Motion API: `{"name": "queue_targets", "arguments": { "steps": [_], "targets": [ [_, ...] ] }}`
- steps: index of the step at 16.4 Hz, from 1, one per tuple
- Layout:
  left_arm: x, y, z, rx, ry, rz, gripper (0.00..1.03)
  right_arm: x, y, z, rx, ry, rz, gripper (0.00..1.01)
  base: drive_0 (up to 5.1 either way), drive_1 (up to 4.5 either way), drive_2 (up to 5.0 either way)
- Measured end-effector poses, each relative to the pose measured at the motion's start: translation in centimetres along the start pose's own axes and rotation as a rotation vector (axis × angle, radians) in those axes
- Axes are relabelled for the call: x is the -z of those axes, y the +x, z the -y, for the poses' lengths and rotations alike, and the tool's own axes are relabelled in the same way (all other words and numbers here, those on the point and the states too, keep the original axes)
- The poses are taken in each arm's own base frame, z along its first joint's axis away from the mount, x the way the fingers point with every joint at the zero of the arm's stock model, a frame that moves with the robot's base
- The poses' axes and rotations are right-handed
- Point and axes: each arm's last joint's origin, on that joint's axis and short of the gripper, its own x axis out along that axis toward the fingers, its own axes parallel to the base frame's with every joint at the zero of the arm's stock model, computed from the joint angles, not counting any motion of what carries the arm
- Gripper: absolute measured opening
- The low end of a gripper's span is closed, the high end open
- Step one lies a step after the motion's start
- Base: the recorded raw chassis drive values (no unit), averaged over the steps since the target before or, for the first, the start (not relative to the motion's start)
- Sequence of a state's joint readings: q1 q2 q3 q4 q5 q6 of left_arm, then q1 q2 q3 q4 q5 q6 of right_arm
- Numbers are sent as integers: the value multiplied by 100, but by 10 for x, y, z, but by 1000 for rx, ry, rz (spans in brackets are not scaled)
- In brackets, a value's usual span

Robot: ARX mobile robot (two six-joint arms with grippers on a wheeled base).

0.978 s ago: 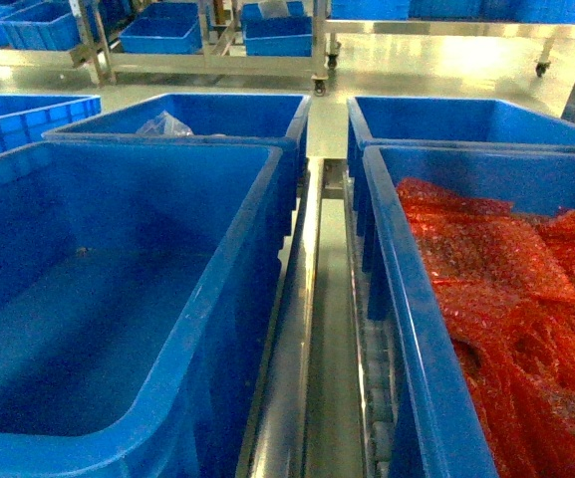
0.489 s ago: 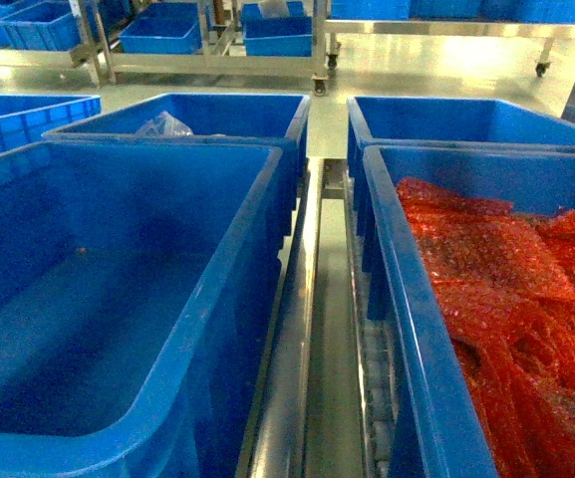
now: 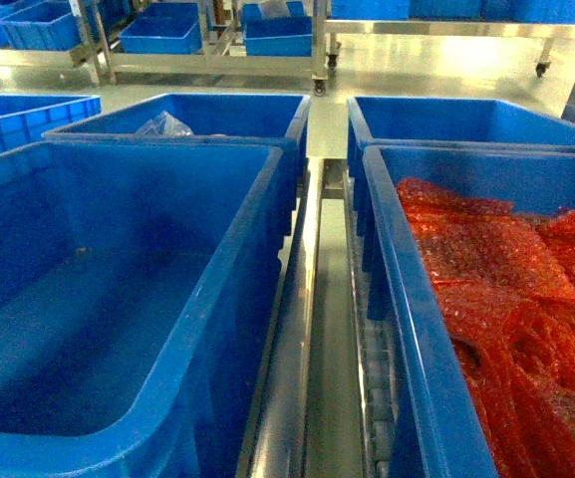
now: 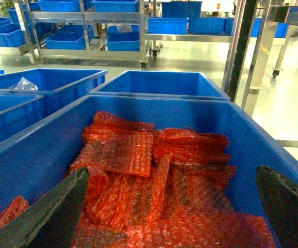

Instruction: Pick blue part to blue bin on bottom shelf

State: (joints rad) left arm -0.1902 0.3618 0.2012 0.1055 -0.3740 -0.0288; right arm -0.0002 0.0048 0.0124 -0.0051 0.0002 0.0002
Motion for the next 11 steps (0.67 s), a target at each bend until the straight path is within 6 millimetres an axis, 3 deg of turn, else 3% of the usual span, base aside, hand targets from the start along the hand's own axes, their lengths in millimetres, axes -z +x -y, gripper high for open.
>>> {"name": "queue_targets", "arguments": {
  "steps": [3, 4, 7, 9, 11],
  "targets": [
    [0, 0, 0, 0, 0, 0, 43, 0, 0, 0, 0, 0, 0, 98, 0, 0, 0],
    [0, 4, 4, -60, 48, -91, 43, 0, 0, 0, 0, 0, 0, 98, 0, 0, 0],
    [-18, 36, 36, 16, 53, -76, 43, 0, 0, 0, 0, 0, 0, 98, 0, 0, 0],
    [-22, 70, 61, 54, 51, -63, 43, 0, 0, 0, 0, 0, 0, 98, 0, 0, 0],
    [-6, 97, 80, 74, 87, -125, 43, 0, 0, 0, 0, 0, 0, 98, 0, 0, 0]
  ]
}}
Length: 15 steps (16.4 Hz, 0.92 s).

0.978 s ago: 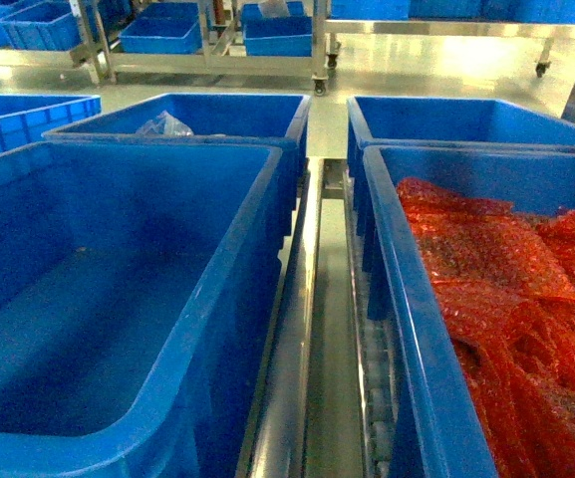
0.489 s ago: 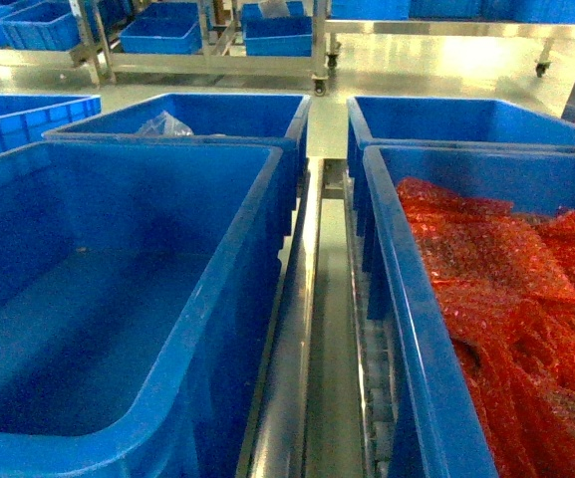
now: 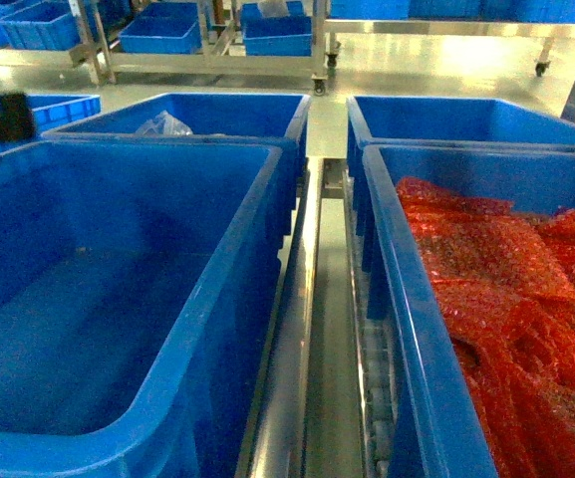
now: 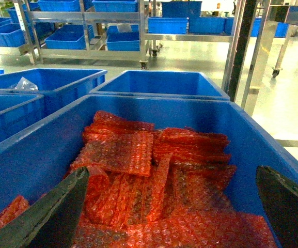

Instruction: Pick blue part to blue bin on bottom shelf

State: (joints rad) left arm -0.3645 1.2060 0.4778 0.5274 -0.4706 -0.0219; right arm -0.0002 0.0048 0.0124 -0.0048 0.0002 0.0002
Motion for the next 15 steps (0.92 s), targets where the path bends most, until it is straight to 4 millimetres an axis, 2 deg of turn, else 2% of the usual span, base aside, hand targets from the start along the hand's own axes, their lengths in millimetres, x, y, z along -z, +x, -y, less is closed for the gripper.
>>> {"name": "queue_targets", "arguments": {
  "steps": [1, 2, 3, 5, 7, 8, 9, 10, 12, 15],
  "targets": [
    [8, -1, 5, 22, 24, -30, 50, 0, 0, 0, 0, 0, 0, 98, 0, 0, 0],
    [3, -20, -1, 41, 21, -9, 68, 0, 0, 0, 0, 0, 0, 98, 0, 0, 0],
    [-9, -33, -9, 22, -14, 55, 81, 0, 0, 0, 0, 0, 0, 98, 0, 0, 0],
    [-12, -34, -12, 0, -25, 70, 100, 0, 0, 0, 0, 0, 0, 98, 0, 0, 0],
    [-5, -30, -9, 11, 0, 26, 98, 0, 0, 0, 0, 0, -1, 98, 0, 0, 0],
    [-6, -30, -9, 21, -18, 67, 96, 0, 0, 0, 0, 0, 0, 98, 0, 0, 0],
    [-4, -34, -18, 82, -65, 165, 83, 0, 0, 0, 0, 0, 0, 98, 0, 0, 0],
    [3, -39, -25, 97, -73, 186, 74, 0, 0, 0, 0, 0, -1, 98, 0, 0, 0],
    [20, -47, -39, 99, -67, 170, 53, 0, 0, 0, 0, 0, 0, 98, 0, 0, 0],
    [31, -57, -51, 108, -69, 177, 25, 0, 0, 0, 0, 0, 0, 98, 0, 0, 0]
  ]
}}
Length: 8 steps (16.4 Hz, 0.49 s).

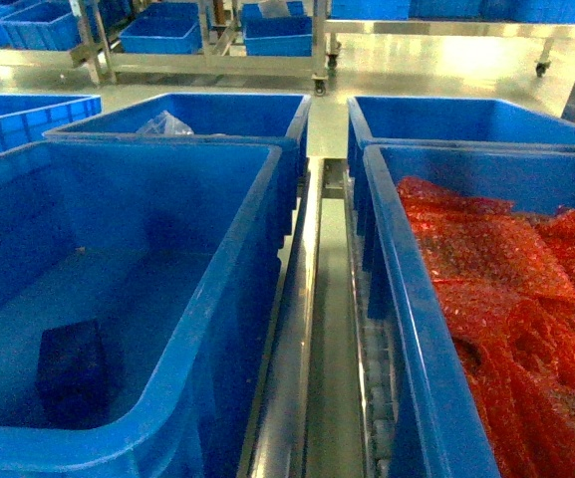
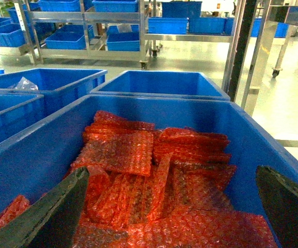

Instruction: Pick blue part to blue bin on bottom shelf

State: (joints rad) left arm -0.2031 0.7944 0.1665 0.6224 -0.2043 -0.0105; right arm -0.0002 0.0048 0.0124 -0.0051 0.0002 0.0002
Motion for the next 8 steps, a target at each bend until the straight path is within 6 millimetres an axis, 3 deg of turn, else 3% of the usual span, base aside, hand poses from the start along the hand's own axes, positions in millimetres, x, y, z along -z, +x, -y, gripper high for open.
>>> {"name": "queue_targets", "arguments": {
  "steps": [2, 8],
  "targets": [
    [6, -9, -7, -3, 0, -2, 3, 0, 0, 0, 0, 0, 0, 98, 0, 0, 0],
    [20, -29, -28, -8, -1, -6, 2, 0, 0, 0, 0, 0, 0, 98, 0, 0, 0]
  ]
}}
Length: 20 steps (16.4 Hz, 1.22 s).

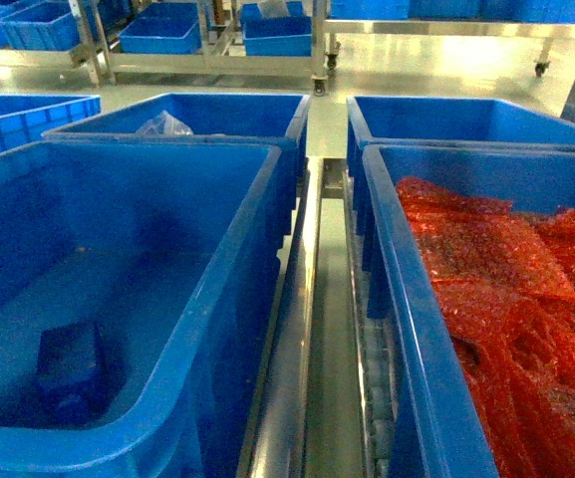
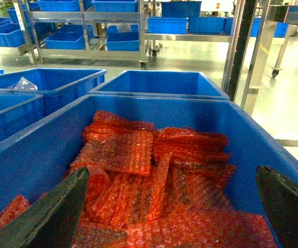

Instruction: Pick blue part to blue bin on bottom shelf

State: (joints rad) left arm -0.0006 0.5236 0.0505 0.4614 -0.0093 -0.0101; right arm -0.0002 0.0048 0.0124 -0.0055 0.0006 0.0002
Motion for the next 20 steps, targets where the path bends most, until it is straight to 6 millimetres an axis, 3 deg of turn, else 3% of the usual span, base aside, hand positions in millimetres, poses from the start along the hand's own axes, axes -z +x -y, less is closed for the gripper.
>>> {"name": "queue_targets", "arguments": {
  "steps": [20],
  "targets": [
    [11, -36, 0, 8, 0, 2, 2, 0, 0, 0, 0, 0, -1, 98, 0, 0, 0]
  ]
}}
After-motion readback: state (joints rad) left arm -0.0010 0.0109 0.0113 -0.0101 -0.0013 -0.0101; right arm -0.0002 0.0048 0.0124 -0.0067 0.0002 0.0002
